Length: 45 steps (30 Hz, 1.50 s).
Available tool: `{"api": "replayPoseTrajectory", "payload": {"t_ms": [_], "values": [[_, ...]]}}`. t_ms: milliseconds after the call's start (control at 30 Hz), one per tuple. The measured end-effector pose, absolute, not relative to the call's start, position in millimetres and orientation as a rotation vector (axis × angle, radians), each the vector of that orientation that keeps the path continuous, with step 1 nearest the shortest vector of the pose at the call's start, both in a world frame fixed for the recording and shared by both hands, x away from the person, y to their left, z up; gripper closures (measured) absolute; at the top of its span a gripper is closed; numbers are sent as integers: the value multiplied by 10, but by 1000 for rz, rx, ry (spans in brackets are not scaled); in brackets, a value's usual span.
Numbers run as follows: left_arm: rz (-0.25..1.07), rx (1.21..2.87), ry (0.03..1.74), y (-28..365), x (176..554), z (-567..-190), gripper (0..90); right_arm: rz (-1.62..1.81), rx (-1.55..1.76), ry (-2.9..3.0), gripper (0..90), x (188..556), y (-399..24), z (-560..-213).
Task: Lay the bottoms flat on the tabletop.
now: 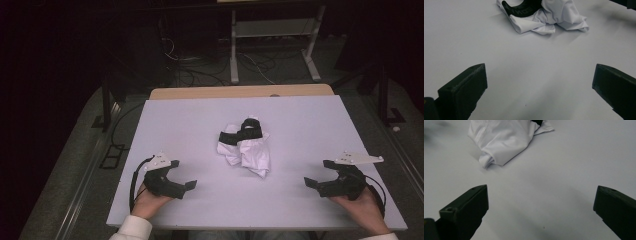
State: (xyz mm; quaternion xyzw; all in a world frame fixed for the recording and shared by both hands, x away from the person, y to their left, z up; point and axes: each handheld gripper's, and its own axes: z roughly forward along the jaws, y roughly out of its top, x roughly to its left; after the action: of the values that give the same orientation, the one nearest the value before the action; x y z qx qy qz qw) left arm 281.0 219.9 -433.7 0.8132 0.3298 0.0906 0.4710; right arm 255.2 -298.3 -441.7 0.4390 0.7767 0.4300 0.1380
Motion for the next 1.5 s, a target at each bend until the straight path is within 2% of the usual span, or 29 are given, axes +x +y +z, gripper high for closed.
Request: {"api": "replayPoseTrajectory", "payload": {"t_ms": [800, 1500], "values": [[242, 1996, 833, 2158, 2816, -4283, 0, 1232, 1246, 2234, 1, 2519, -3003, -4339], [226, 2013, 824, 1996, 3056, -4106, 0, 1244, 1245, 2265, 1, 2798, -3077, -4087]]}}
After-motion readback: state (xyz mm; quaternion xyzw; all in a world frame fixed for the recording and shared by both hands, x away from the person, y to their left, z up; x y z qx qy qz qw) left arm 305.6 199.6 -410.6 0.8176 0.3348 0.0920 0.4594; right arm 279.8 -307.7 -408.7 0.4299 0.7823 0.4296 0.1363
